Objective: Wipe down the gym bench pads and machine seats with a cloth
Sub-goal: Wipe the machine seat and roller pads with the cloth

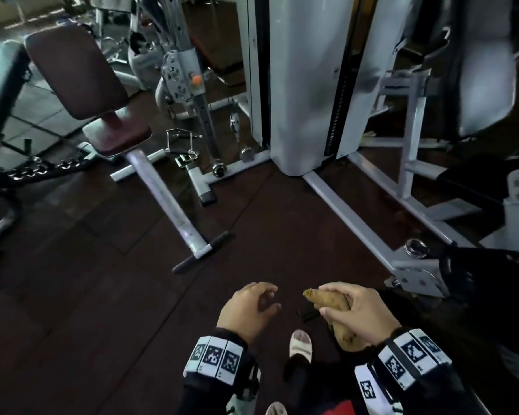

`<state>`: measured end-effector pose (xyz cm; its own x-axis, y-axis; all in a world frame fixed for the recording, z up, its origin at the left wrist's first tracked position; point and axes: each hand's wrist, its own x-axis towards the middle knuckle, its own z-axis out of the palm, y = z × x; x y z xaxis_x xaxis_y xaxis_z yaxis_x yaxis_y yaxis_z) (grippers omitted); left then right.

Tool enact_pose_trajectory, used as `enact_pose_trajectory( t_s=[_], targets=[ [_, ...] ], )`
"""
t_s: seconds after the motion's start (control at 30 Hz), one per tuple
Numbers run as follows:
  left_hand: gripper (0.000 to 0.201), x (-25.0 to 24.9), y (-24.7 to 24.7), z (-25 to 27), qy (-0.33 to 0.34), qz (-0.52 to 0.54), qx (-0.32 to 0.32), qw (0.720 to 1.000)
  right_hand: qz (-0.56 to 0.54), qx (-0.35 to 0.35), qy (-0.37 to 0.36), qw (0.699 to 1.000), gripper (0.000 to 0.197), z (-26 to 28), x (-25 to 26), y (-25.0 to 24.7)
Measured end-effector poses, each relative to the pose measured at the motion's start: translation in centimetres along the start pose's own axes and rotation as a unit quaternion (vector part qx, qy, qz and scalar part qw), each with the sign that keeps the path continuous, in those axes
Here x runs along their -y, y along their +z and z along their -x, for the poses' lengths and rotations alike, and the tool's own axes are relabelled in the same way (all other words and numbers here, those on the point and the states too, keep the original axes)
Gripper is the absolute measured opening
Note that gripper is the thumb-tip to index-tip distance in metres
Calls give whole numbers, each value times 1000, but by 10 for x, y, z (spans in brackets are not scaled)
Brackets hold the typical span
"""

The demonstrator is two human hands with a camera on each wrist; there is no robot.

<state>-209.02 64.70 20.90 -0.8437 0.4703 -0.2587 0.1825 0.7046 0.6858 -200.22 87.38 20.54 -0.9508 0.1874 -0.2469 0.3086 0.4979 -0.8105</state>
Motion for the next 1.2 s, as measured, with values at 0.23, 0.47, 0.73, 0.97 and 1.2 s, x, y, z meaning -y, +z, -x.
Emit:
enact_pose_trajectory(
  t_s=[0.23,0.47,0.73,0.97,1.2],
  targets=[
    [31,-20,-13,-118,20,-36,34,999,10,-26,12,1000,35,-98,0,-48],
    [33,-54,-22,-223,53,-56,61,995,9,-35,22,999,36,-178,-6,-97],
    [34,-79,-32,-329,85,-62,104,989,-12,-98,51,994,38,-242,-16,-135],
    [32,-98,-53,-447,138,-73,152,976,-12,-140,100,985,33,-324,-11,-160],
    [30,-122,-76,-557,218,-96,208,949,-36,-201,125,971,31,-399,6,-175]
  ],
)
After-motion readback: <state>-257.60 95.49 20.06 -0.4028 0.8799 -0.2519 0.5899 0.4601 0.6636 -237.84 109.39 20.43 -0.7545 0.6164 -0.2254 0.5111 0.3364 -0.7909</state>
